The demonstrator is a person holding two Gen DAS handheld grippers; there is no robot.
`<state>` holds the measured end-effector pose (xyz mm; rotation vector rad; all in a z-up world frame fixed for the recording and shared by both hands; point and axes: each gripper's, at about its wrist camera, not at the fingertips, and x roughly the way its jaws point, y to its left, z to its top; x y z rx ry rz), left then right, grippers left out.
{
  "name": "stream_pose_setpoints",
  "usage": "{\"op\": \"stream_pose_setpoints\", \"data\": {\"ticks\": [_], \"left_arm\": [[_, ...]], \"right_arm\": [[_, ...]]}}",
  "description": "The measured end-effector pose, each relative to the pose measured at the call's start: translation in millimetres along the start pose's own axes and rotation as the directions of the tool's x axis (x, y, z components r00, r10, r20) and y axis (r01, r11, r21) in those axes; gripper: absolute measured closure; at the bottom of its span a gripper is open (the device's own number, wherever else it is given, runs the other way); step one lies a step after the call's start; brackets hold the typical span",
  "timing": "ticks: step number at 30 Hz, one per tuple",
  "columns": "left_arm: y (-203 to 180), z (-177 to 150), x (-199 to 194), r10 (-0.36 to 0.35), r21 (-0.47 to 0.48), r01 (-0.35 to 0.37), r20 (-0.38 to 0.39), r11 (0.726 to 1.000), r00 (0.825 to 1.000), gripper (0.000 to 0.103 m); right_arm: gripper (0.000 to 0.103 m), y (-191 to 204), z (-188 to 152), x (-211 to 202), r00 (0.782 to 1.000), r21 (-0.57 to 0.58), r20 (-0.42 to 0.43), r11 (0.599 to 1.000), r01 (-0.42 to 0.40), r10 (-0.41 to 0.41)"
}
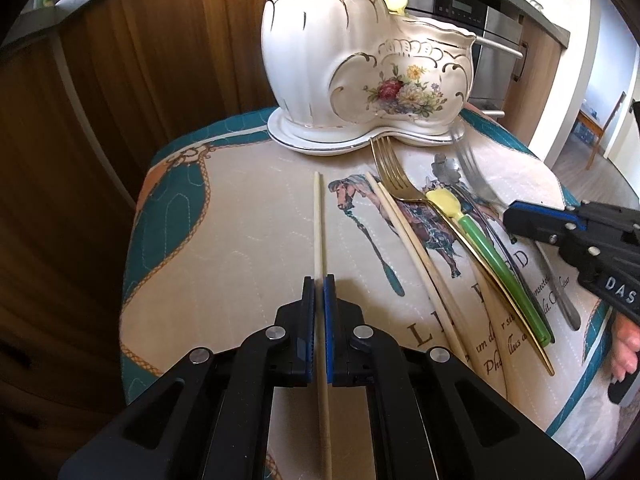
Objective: Organize utensils
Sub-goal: 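Grasp another wooden chopstick with the left tool while the right tool grasps a silver fork, then insert the chopstick into the tall pot with left while right lowers the fork into the small pot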
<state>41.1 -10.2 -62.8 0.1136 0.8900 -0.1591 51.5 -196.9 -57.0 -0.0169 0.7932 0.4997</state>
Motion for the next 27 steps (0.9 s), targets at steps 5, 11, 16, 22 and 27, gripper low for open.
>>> {"op": "stream_pose_setpoints", "data": {"ticks": [5, 11, 16, 22, 27], "left_arm": [[4, 3, -12, -0.012, -0.024, 0.013, 0.064, 1.0, 0.998, 0.098], [12, 8, -38, -0.033, -0.04, 0.041, 0.175, 0.998, 0.984, 0.098], [22, 13, -67, -0.062, -0.062, 0.083, 0.285, 0.995, 0.957, 0.098], [35, 28, -105, -0.065, -0.076, 0.113, 0.47, 0.991, 0.88, 0.098], [41, 63, -114, -0.07, -0.089, 0.14, 0.544, 0.986, 0.836, 0.098]], "right_arm": [[0.098, -11, 4, -13, 0.998, 0.028, 0.058, 1.0, 0.002, -0.004], [0.098, -15, 11, -41, 0.982, 0.017, 0.191, 1.0, -0.007, 0.003], [0.098, -11, 15, -63, 0.955, -0.002, 0.296, 1.0, -0.013, 0.013], [0.098, -1, 26, -85, 0.9, -0.014, 0.435, 1.0, 0.012, -0.004], [0.098, -3, 63, -94, 0.858, -0.001, 0.513, 0.999, 0.033, -0.028]]}}
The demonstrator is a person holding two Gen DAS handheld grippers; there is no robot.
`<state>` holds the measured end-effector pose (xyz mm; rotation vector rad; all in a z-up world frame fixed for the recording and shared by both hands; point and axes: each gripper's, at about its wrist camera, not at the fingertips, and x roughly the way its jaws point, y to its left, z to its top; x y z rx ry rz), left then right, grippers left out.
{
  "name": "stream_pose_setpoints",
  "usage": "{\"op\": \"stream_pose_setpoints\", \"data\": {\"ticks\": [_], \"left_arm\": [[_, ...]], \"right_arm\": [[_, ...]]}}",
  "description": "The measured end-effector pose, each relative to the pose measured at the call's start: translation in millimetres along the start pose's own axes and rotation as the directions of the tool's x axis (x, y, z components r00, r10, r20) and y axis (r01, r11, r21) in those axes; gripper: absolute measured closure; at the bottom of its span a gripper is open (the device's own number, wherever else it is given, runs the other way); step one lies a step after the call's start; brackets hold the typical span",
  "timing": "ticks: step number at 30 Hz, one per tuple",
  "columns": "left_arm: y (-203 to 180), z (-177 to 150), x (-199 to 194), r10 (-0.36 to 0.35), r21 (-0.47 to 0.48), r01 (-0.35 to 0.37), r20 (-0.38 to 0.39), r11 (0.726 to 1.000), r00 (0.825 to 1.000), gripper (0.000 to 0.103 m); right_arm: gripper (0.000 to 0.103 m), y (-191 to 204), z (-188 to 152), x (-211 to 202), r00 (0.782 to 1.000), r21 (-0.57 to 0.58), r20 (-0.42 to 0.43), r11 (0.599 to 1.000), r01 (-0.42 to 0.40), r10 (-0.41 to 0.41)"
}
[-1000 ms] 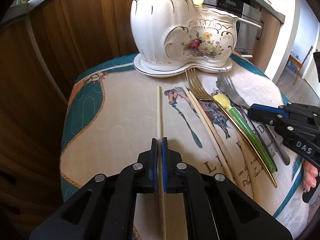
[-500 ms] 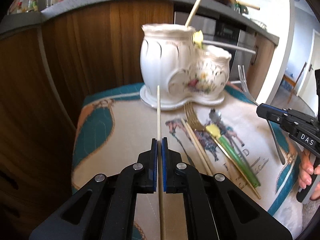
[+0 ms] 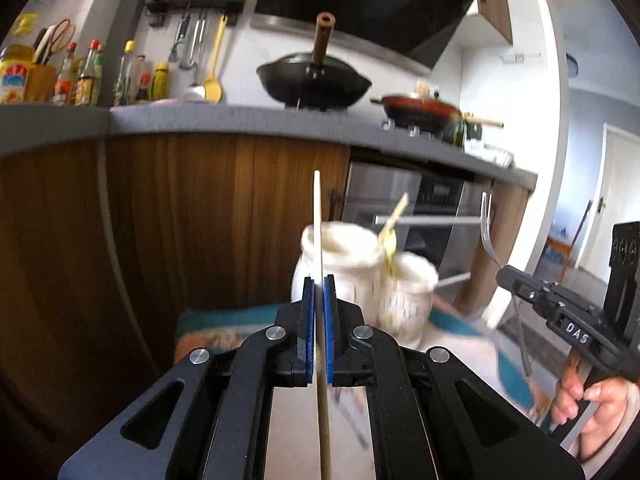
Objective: Organize utensils
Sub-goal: 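Insert the chopstick into the tall pot with left while right lowers the fork into the small pot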
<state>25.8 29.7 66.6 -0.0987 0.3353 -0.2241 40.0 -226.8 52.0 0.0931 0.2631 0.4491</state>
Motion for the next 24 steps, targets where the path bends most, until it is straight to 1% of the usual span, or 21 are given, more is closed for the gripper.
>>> {"op": "stream_pose_setpoints", "data": {"ticks": [6, 10, 11, 13, 15, 16, 19, 24], "left_arm": [[-1, 41, 27, -0.022, -0.008, 0.023, 0.108, 1.0, 0.994, 0.098], [1, 59, 58, -0.043, -0.033, 0.048, 0.151, 0.998, 0.988, 0.098], [3, 64, 66, -0.055, -0.05, 0.064, 0.162, 0.997, 0.985, 0.098], [6, 72, 82, -0.057, -0.072, 0.071, 0.177, 0.995, 0.983, 0.098], [6, 77, 94, -0.058, -0.077, 0.075, 0.196, 0.994, 0.979, 0.098], [5, 79, 100, -0.058, -0.076, 0.075, 0.202, 0.994, 0.978, 0.098], [3, 79, 119, -0.055, -0.081, 0.073, 0.203, 0.994, 0.978, 0.098], [2, 69, 138, -0.042, -0.059, 0.055, 0.202, 0.997, 0.978, 0.098]], "right_arm": [[0.098, -16, 41, 34, 0.997, 0.044, 0.083, 0.999, -0.008, 0.004], [0.098, -31, 56, 68, 0.993, 0.112, 0.107, 0.992, -0.059, 0.047], [0.098, -34, 57, 74, 0.993, 0.129, 0.108, 0.989, -0.068, 0.054], [0.098, -42, 58, 92, 0.991, 0.177, 0.117, 0.981, -0.085, 0.065], [0.098, -47, 57, 103, 0.99, 0.198, 0.127, 0.977, -0.083, 0.059], [0.098, -48, 57, 106, 0.99, 0.199, 0.132, 0.977, -0.082, 0.056], [0.098, -48, 54, 122, 0.992, 0.176, 0.128, 0.983, -0.044, 0.021], [0.098, -50, 45, 138, 0.995, 0.169, 0.103, 0.985, -0.021, 0.003]]}}
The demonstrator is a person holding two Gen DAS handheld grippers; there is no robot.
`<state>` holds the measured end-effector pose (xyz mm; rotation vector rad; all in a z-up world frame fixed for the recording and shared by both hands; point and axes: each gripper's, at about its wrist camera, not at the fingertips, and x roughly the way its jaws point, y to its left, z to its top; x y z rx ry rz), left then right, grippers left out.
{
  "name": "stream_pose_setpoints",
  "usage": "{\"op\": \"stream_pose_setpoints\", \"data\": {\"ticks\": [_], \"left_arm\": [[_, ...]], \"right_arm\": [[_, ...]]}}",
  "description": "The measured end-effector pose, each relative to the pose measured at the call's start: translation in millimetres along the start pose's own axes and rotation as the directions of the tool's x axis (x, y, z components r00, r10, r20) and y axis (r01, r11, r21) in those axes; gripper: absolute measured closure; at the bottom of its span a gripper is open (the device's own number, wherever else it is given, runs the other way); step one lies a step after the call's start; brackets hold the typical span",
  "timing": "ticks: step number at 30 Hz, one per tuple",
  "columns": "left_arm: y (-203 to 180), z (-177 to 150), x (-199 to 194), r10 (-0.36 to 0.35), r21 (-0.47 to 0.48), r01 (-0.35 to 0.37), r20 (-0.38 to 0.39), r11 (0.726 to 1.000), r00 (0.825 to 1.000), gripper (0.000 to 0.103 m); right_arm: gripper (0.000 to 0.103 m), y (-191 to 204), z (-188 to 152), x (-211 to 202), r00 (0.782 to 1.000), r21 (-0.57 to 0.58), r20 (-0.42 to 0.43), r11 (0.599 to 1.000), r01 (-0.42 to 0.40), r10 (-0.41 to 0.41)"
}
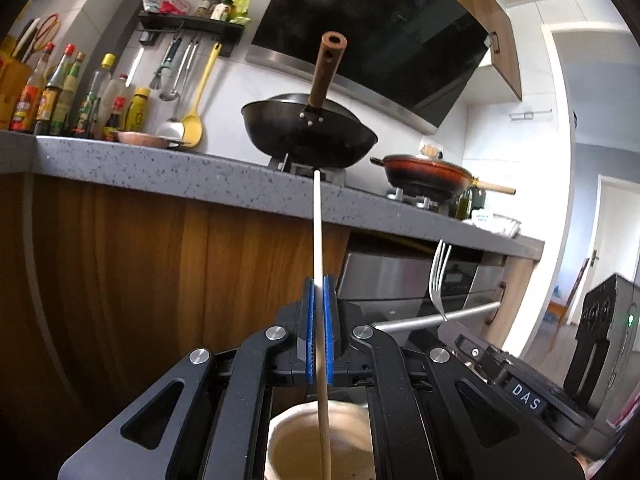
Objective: Organize utensils
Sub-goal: 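Insert the chopstick into the tall pot with left while right lowers the fork into the small pot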
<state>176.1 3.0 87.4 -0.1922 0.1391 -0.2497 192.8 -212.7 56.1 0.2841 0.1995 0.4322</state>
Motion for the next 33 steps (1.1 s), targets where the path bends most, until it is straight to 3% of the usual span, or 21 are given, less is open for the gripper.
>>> {"op": "stream_pose_setpoints", "data": {"ticks": [9, 18, 24, 33], "left_arm": [[6, -22, -7, 0.009, 0.019, -0.008, -0.012, 1.0, 1.0, 0.098], [3, -31, -46, 0.021, 0.092, -0.021, 0.003, 0.996, 1.0, 0.098], [3, -39, -58, 0.026, 0.11, -0.021, -0.043, 0.994, 0.999, 0.098], [5, -48, -66, 0.038, 0.111, -0.027, -0.101, 0.993, 0.994, 0.098]], "right_arm": [[0.098, 3, -19, 10, 0.999, -0.042, -0.027, 0.998, 0.038, -0.039], [0.098, 15, -27, -23, 0.998, -0.099, -0.01, 0.993, 0.064, -0.066], [0.098, 21, -33, -46, 0.998, -0.129, 0.008, 0.989, 0.068, -0.067], [0.098, 16, -47, -53, 0.994, -0.099, -0.075, 0.993, 0.071, -0.079]]}}
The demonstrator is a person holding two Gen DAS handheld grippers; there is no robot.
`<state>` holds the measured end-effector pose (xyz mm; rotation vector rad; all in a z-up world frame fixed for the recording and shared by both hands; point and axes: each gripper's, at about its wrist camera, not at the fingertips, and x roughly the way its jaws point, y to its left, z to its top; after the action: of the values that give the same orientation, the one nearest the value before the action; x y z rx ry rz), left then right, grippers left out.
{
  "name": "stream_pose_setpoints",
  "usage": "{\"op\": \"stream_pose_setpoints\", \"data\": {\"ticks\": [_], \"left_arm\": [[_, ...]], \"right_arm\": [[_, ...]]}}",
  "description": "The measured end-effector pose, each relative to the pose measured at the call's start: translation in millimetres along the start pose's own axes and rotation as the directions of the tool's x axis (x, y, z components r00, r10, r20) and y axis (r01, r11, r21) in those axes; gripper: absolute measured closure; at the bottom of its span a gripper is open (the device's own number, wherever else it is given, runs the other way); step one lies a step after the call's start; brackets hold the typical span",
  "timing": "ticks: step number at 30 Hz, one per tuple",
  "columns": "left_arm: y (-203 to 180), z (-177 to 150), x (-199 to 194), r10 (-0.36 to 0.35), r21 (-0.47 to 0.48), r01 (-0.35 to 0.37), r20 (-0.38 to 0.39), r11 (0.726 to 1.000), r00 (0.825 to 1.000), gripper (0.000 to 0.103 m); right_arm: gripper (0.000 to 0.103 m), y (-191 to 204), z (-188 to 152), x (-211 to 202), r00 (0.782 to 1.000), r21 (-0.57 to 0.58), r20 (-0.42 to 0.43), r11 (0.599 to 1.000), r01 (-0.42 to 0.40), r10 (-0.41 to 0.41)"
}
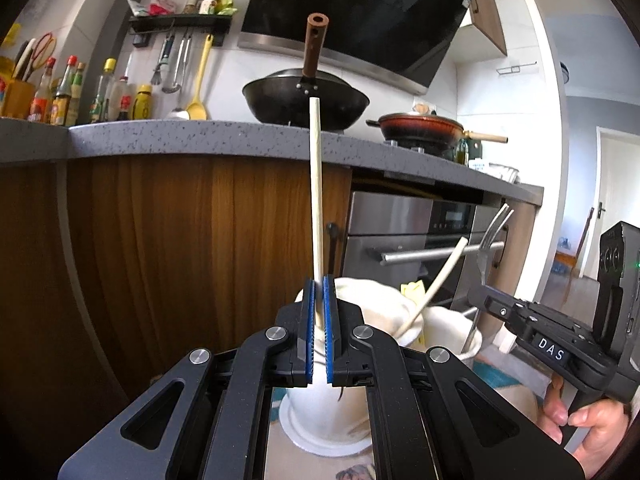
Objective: Organize utensils
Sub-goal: 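Insert the chopstick into the tall pot with left while right lowers the fork into the small pot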
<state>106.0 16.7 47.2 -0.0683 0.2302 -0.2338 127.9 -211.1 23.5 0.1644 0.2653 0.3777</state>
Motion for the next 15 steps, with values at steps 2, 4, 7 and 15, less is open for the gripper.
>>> {"op": "stream_pose_setpoints", "data": {"ticks": [2, 4, 7, 15], "left_arm": [[0, -1, 0, -0.002, -0.004, 0.002, -0.012, 1.0, 1.0, 0.098], [1, -2, 0, -0.005, -0.008, 0.005, -0.017, 1.0, 1.0, 0.098], [2, -2, 1, -0.004, -0.011, 0.004, -0.026, 1.0, 1.0, 0.098], [-1, -4, 3, 0.009, 0.012, -0.008, -0.054, 1.0, 0.998, 0.098]], "right_arm": [[0.098, -1, -2, 0, 1.0, 0.009, -0.011, 1.0, -0.001, 0.001], [0.098, -1, -4, 0, 1.0, 0.016, -0.022, 1.0, 0.001, 0.0], [0.098, -1, -6, 3, 0.999, 0.015, -0.038, 1.0, 0.005, -0.004], [0.098, -1, -12, 2, 0.998, 0.014, -0.052, 1.0, 0.027, -0.027]]}}
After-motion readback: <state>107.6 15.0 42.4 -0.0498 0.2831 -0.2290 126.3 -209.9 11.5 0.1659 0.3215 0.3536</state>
